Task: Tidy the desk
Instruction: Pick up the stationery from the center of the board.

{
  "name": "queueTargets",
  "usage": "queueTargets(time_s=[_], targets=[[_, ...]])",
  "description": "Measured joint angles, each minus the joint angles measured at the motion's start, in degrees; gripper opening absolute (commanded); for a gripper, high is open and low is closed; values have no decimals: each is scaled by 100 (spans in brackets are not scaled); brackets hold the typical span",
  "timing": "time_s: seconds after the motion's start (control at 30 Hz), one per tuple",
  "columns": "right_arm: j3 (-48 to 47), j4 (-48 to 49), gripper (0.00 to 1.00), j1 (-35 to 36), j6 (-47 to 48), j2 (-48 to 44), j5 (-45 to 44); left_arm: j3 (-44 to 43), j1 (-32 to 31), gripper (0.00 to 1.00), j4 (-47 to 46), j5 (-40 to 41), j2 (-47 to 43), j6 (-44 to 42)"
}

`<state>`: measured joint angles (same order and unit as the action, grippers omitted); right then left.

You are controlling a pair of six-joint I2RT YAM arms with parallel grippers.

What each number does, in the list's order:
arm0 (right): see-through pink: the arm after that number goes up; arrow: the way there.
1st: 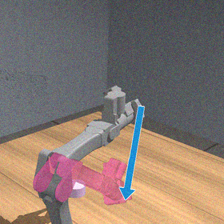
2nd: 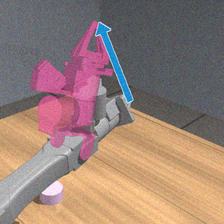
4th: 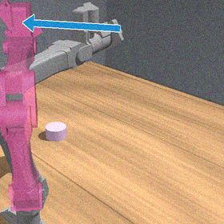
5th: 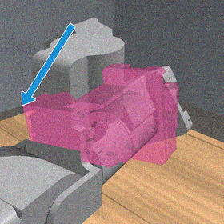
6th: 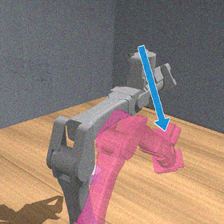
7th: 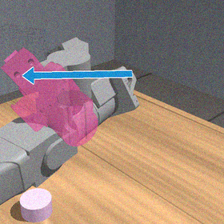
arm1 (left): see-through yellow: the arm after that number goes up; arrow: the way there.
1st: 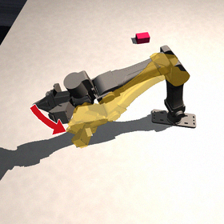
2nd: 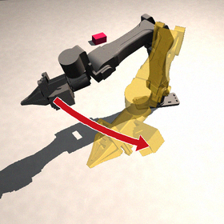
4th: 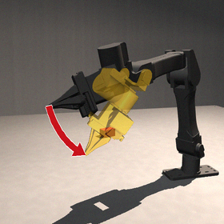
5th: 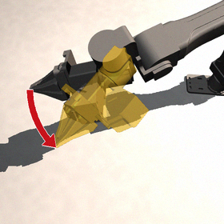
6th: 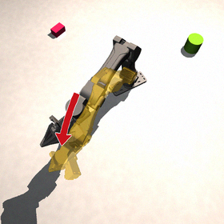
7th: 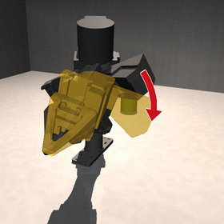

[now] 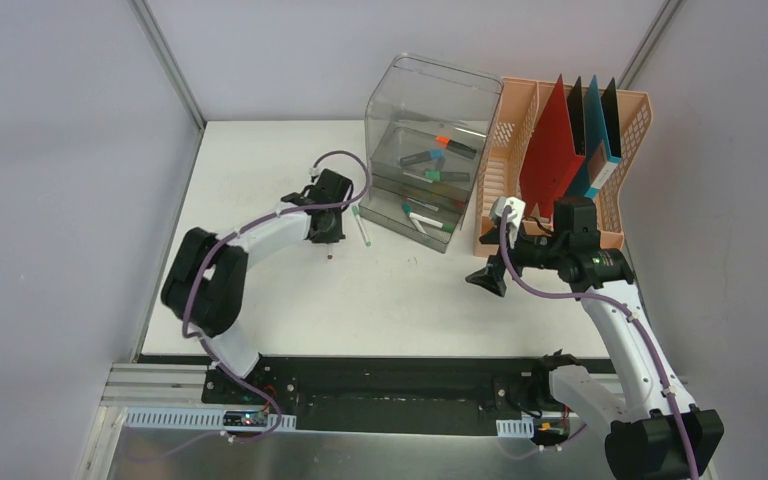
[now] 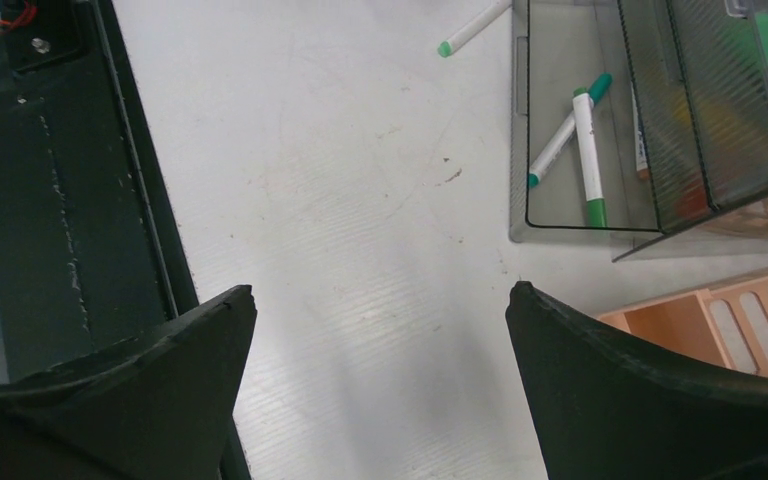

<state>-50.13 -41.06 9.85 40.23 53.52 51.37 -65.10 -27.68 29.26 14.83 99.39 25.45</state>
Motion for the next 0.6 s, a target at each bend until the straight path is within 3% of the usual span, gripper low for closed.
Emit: queueTargets(time_s=[0.13,0.33,0.6], targets=[[0,7,99,-31,-155,7,304,807,0,0,-546,-334,-1078,2],[26,133,99,-66,-540,55,804,2529,0,0,-2135,-1626,-3034,133],[291,839,99,-138,-1414,55,1412,3862,-39,0,-4299,-2970,-4496,990]])
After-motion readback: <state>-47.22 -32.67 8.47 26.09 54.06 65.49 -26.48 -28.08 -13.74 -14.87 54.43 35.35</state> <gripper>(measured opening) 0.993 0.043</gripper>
